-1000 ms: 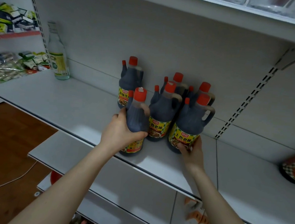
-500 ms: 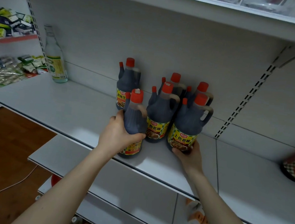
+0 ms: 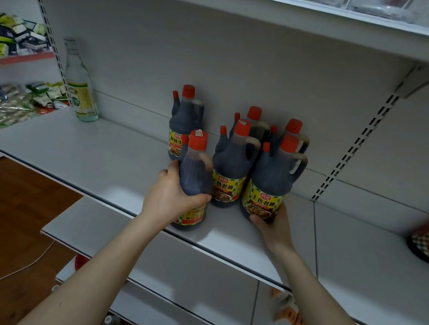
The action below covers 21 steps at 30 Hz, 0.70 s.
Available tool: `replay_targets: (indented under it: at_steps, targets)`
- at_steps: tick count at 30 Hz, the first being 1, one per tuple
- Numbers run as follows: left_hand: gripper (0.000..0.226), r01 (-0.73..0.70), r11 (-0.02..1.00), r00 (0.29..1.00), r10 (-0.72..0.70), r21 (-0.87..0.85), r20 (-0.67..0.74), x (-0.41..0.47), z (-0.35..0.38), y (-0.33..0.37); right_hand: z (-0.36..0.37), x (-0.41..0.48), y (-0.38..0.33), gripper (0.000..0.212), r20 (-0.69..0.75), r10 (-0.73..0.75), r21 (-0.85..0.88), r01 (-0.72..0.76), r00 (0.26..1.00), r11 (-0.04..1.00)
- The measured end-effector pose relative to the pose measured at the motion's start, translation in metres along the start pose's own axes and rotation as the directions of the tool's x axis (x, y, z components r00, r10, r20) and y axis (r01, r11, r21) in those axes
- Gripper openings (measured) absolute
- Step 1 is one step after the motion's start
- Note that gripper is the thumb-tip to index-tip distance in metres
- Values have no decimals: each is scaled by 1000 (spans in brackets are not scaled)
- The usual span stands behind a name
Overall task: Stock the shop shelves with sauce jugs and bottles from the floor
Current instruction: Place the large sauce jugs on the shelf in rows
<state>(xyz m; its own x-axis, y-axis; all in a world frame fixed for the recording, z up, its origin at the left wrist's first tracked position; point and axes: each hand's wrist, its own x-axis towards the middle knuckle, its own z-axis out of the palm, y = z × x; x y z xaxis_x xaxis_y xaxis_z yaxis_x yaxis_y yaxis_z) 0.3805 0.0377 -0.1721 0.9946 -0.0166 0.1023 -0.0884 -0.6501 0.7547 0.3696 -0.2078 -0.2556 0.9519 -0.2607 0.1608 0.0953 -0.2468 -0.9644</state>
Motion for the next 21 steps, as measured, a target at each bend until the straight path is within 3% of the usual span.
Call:
replay_targets:
  at_steps: [16, 19, 21]
  targets:
    - [96, -15, 1000, 999, 15, 2, 40, 0, -2, -1, -3, 2, 1, 77, -5, 12, -107, -12, 1000, 994]
    - [106, -49, 994, 991, 61, -98, 122, 1, -12, -7, -2, 1, -3, 73, -7, 37, -100, -38, 999, 994]
    - [98, -36, 980, 985, 68, -198, 158, -2, -17, -15, -3, 0, -4, 79, -21, 57, -123, -59, 998, 991]
